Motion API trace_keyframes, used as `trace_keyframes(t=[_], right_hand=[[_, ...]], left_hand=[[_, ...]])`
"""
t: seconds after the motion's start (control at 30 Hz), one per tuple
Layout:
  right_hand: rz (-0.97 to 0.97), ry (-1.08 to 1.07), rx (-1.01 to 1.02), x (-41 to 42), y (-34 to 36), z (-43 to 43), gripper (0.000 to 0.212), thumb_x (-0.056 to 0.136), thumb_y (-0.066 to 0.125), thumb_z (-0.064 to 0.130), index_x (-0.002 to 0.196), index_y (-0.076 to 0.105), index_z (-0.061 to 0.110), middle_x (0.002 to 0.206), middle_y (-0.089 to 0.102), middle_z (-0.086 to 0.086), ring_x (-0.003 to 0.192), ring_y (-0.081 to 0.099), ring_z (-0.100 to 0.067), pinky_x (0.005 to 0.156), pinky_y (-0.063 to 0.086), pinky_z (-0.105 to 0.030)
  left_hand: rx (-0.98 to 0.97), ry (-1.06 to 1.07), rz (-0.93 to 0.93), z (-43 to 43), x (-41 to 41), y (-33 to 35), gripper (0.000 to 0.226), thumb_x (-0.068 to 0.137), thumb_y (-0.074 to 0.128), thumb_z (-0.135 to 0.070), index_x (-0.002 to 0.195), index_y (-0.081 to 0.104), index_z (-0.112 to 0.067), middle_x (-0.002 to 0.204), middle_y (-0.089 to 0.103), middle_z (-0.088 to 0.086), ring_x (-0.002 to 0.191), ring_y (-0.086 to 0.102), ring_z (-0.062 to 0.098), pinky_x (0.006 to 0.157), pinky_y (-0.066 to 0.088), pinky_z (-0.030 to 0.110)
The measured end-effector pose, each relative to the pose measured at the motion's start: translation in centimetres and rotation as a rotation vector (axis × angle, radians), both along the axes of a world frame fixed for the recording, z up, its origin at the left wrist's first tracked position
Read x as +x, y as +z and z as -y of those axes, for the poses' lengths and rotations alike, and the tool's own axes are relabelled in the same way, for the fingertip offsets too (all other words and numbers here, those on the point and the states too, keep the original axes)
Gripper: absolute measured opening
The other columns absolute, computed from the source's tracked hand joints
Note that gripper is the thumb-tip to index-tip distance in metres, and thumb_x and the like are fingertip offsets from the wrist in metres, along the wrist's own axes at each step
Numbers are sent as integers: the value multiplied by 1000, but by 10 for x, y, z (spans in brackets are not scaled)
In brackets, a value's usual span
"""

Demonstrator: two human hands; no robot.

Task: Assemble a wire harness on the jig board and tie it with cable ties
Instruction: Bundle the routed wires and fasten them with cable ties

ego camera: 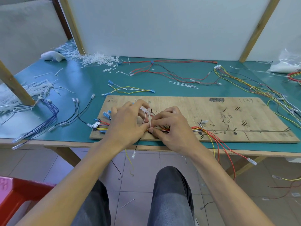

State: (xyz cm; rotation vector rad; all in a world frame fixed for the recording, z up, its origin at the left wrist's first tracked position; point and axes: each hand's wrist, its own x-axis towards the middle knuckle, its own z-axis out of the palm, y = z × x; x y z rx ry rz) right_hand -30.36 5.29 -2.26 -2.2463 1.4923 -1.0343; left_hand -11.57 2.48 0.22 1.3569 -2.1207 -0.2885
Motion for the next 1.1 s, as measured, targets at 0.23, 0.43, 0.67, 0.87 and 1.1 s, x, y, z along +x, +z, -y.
trace_keyframes(t=[0.23, 0.43, 0.67, 0.87, 1.1], right_hand=[[-44, -24, 3, 2, -1, 1, 8, 90, 82, 31, 96, 84, 25, 107, 73, 20, 112, 45, -24, 98, 38, -46], [94, -66, -66, 1, -3, -3, 8, 88, 83, 22, 96, 84, 20, 106, 74, 14, 114, 50, -23, 99, 42, -35], [362, -185, -34, -8, 0, -4, 26, 95, 66, 2, 103, 77, 24, 104, 72, 17, 112, 61, -11, 98, 51, -37], [436, -201, -28, -6, 1, -5, 44, 95, 49, -12, 108, 72, 23, 105, 73, 11, 110, 67, -14, 98, 54, -41], [507, -224, -75, -5, 3, -8, 55, 69, 37, -17, 103, 62, 18, 99, 64, 7, 98, 65, -17, 92, 57, -44]], left_hand=[[23, -26, 41, 3, -2, 2, 49, 81, 73, -28, 120, 50, -43, 86, 68, -26, 110, 49, 1, 86, 18, 34], [33, -121, 40, 1, -1, 14, 23, 79, 64, -27, 100, 67, -36, 99, 62, -19, 109, 50, 3, 89, 22, 35], [124, -119, 24, 4, -3, 24, 5, 94, 71, -30, 90, 68, -29, 91, 73, -16, 102, 66, 14, 107, 37, 55], [29, -151, -79, 10, -7, 24, 13, 91, 67, -24, 101, 62, -32, 98, 72, -17, 103, 66, 8, 104, 41, 52], [-86, -284, 402, 18, -28, 32, 26, 85, 61, -29, 107, 72, -34, 108, 71, -14, 107, 60, 7, 102, 26, 42]])
